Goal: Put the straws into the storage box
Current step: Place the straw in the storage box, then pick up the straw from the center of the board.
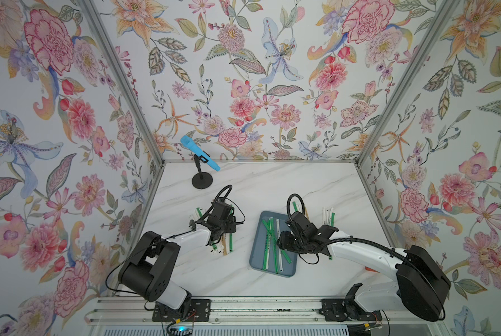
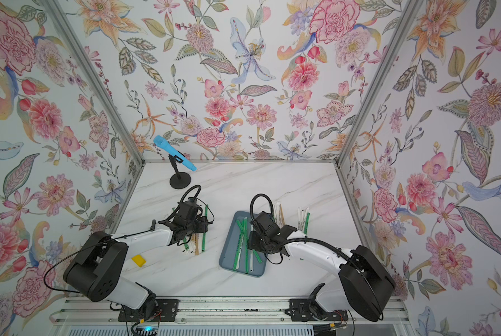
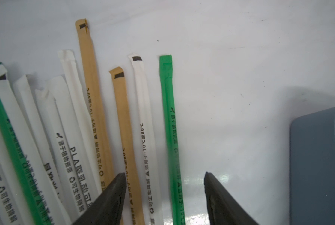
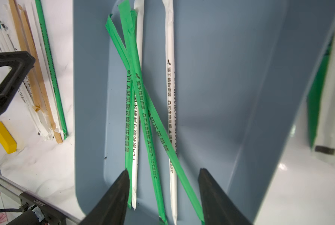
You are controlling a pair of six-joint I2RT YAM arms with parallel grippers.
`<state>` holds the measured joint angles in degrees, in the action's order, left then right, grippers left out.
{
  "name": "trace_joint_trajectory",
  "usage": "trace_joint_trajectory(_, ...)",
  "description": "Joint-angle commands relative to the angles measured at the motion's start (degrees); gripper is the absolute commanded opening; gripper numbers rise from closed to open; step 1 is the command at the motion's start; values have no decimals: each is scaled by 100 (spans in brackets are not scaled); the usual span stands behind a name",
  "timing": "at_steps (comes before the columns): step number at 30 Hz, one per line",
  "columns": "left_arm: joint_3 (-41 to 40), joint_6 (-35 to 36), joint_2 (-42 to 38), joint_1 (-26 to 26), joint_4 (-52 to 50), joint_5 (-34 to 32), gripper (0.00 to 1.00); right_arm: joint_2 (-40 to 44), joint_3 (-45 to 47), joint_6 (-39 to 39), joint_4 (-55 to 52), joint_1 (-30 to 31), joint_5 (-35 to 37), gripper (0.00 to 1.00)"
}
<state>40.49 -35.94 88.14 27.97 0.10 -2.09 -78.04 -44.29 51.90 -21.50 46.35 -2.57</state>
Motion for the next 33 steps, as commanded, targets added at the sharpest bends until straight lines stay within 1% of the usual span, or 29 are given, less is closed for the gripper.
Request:
trace_joint_trajectory(1,208,17,105,84,-99,-140,67,218,42,44,14,43,107,59)
trace_joint_trajectory(3,249,-8,308,86,-138,-152,65,330,48,17,17,37,154,59)
trace_joint_trajectory(6,258,-18,364,103,-91,-75,59,497,36,-73,-35,-20,227,59)
trace_joint_trajectory(15,499,29,647,244,-157,-133,50,1012,118,-451,-439,-659,163,60)
trace_joint_trajectory(21,555,7,769,359,-198,-258,47,1431,293,-551,-585,-1096,93,60)
trace_joint_trajectory(26,565,-9,942,388,-169,-195,41,1512,429,-626,-624,-1275,-64,61)
trace_joint_trajectory(29,574,-27,1037,406,-159,-185,32,1542,448,-679,-622,-1325,-142,62)
trace_joint_trajectory(33,574,-44,1066,411,-182,-197,15,1682,472,-812,-620,-1475,-227,66)
